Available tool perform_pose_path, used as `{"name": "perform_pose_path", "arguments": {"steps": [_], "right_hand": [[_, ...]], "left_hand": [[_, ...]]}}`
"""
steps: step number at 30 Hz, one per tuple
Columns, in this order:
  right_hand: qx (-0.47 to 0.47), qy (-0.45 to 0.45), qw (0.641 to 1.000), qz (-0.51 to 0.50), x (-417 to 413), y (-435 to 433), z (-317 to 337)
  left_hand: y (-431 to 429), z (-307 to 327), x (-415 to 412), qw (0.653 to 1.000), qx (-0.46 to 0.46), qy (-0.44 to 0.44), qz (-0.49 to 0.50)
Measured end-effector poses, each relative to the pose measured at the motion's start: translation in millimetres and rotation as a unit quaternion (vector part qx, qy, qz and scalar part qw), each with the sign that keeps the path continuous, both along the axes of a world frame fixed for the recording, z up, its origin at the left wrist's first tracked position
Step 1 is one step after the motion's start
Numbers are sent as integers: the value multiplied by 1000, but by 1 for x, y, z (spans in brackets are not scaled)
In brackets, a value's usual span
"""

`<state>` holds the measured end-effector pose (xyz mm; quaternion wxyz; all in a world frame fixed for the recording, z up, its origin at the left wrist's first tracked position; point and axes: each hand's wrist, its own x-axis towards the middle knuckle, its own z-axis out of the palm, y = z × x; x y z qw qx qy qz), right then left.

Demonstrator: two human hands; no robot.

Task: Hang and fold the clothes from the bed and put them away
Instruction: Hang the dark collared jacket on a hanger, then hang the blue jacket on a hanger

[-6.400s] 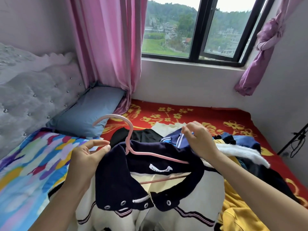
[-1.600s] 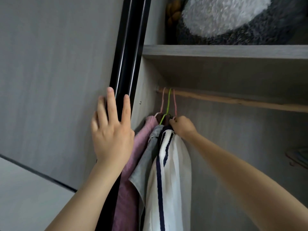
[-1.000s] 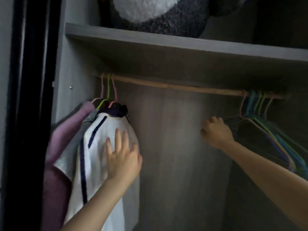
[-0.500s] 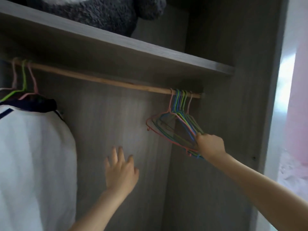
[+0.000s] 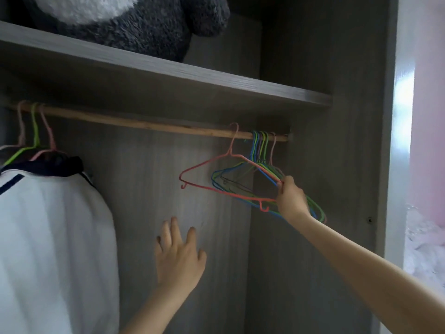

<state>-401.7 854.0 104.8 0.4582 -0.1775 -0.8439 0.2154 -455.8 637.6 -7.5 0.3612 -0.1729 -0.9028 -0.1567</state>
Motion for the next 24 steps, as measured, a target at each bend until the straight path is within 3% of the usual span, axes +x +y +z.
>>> {"name": "perform_pose_path", "arguments": {"steps": [3, 8, 14, 19, 24], "right_hand": [[14, 48, 999, 4, -14, -21, -4], [56, 72, 996, 12, -34, -54, -21], [39, 115, 991, 53, -25, -90, -48], [39, 115, 990, 67, 26, -94, -78], [3, 112, 993, 28, 97, -81, -99]], "left_hand": [[-24, 3, -5, 999, -8, 40, -19], [-58, 7, -27, 999, 20, 19, -29], [-85, 0, -46, 994, 56, 26, -91], [-89, -5, -56, 979, 71, 116, -149], [-58, -16, -44, 965, 39, 107, -238]]}}
